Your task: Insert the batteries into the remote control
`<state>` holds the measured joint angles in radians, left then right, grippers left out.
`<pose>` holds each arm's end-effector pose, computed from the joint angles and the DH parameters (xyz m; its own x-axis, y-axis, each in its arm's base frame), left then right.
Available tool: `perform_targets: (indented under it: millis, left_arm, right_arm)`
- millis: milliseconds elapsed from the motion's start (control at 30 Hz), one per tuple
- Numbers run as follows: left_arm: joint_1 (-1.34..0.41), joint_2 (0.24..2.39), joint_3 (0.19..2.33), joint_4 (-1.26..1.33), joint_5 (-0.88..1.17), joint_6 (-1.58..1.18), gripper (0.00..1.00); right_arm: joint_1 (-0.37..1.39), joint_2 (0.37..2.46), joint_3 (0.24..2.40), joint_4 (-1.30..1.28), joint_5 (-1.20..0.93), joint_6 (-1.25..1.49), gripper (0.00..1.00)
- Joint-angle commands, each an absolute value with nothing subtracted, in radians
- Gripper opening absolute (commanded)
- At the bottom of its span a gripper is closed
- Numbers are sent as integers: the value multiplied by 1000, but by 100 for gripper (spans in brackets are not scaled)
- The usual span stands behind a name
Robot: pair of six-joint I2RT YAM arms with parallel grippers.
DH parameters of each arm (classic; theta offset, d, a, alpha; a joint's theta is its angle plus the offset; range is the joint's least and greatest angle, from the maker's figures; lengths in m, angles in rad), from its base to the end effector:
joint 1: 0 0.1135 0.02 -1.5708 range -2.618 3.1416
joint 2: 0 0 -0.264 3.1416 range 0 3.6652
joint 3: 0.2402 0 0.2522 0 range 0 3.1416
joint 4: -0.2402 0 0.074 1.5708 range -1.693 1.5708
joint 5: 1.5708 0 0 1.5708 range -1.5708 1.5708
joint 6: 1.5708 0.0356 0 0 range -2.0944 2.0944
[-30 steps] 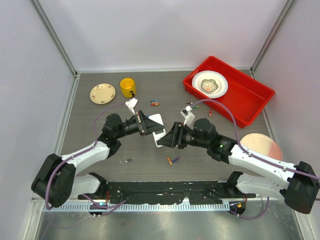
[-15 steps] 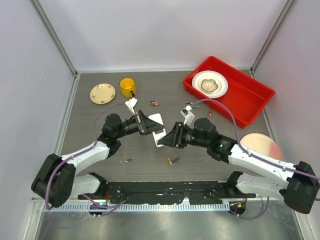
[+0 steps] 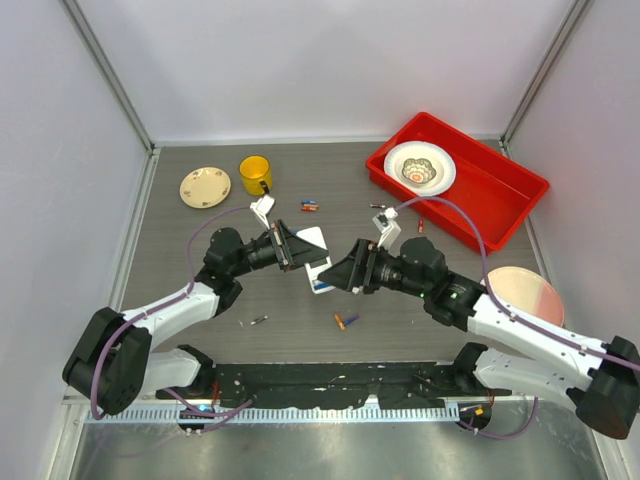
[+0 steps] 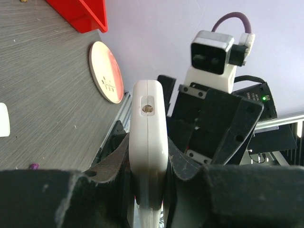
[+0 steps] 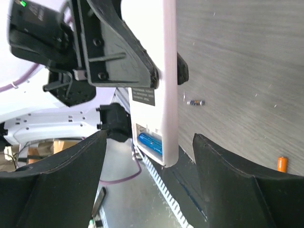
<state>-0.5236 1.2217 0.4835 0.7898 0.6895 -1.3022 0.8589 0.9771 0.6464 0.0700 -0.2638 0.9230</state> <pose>0.2074 -0.1459 0.2463 -0.8906 -0.3448 -0.2967 0.2915 0.0682 -0.9542 0.1420 0.1788 0.2816 -0.8157 0.2331 -0.5294 -0.4061 0.4211 0.8110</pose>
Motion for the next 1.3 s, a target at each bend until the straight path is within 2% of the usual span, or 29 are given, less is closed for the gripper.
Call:
perform_targets:
  millis: [0,33,200,433,633,833,1000,1100,1267]
  left_arm:
    - [-528,1213,473,867,686,-1301,0]
    - [-528,1210,468,867,678,-1301,0]
    - [-522,1161,424,832,629,-1286,0]
    - [-450,984,345,704,567,-1263,0]
    - [-357,766,313,522,597,-1239,0]
    - [-342,736,301,494,623,-1247,0]
    - [-334,767,270,624,667,-1304,0]
    - [-328,730,262,635,680,-1304,0]
    - [-330,669,224,708,703,-1336,0]
  right_arm:
    - [841,864,707,6,-99,872,79]
    - [842,824,710,-42,45,841,79]
    - [842,790,700,-256,323,775,75]
    - [842,998,716,-285,374,683,70]
    - [842,1259,758,-43,371,630,69]
    - [836,1532,994,66,483,536,70]
    - [753,1817,1270,6,280,520,73]
    - [739,1910,1315,50,154,537,77]
    - [739,2031,1406,45,106,552,83]
